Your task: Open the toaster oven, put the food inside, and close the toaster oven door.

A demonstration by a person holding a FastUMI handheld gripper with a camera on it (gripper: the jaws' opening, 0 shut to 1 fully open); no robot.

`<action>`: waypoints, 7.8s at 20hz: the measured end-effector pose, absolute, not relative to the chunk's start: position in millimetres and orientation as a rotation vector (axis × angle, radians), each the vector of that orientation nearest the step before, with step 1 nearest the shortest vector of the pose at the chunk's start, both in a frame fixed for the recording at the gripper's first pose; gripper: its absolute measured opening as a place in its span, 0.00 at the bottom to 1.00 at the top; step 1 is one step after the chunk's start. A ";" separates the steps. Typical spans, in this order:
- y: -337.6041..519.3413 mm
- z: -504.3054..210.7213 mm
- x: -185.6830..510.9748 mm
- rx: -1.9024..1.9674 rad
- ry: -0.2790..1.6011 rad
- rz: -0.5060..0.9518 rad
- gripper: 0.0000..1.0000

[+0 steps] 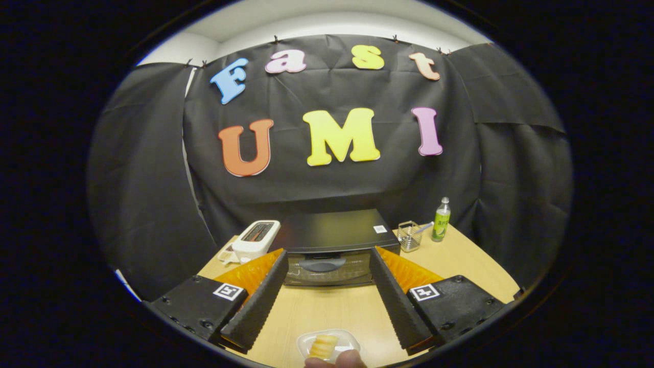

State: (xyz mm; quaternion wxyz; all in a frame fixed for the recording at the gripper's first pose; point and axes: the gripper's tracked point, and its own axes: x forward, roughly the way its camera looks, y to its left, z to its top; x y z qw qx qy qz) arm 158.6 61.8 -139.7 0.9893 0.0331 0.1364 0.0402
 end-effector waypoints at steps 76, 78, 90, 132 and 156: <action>70.2 -396.8 58.4 0.106 0.812 0.033 0.99; 72.4 -410.5 52.6 0.107 0.844 0.044 0.98; 83.3 -446.0 70.4 0.103 0.939 0.070 0.86; 98.0 -340.3 369.4 0.861 0.562 -0.125 0.31; 79.5 -325.4 253.8 0.684 0.574 -0.065 0.84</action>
